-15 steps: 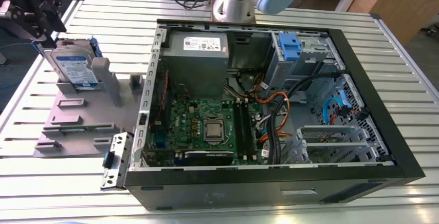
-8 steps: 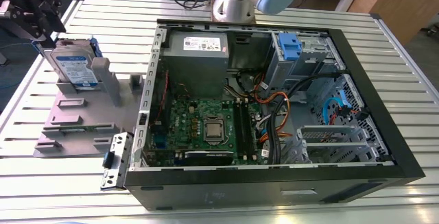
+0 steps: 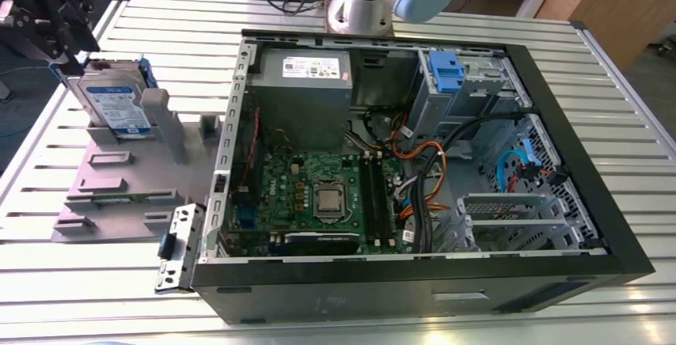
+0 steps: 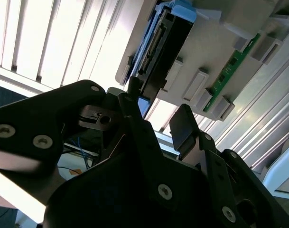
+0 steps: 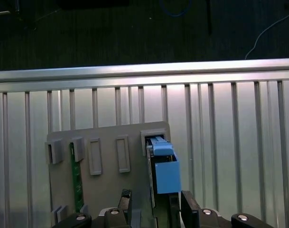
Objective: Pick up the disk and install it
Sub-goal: 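Pick up the disk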
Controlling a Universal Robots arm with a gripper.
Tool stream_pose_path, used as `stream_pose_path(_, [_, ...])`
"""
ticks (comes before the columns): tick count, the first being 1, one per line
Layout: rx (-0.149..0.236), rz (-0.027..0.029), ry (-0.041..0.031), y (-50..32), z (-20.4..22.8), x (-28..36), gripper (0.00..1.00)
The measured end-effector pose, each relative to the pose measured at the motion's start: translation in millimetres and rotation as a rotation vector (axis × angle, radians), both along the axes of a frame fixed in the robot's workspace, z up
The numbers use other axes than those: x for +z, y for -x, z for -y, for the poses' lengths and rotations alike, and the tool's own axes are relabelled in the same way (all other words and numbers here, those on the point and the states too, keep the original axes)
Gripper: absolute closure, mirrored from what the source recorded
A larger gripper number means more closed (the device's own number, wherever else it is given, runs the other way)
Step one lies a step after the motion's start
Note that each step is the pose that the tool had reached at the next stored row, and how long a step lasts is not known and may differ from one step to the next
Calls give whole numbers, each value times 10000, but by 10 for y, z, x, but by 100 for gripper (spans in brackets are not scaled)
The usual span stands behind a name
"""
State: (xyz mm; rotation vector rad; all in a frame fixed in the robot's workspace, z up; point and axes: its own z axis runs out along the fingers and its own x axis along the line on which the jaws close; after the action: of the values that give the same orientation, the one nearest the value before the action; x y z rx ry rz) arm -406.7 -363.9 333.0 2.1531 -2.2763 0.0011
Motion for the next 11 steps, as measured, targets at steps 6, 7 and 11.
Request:
stream_pose_path(6, [3, 0, 0, 45, -6, -22, 47])
stream_pose_path(7, [4, 1, -1, 48, -7, -28, 47])
stream_pose_path(11, [7, -1, 8, 52, -7, -63, 47])
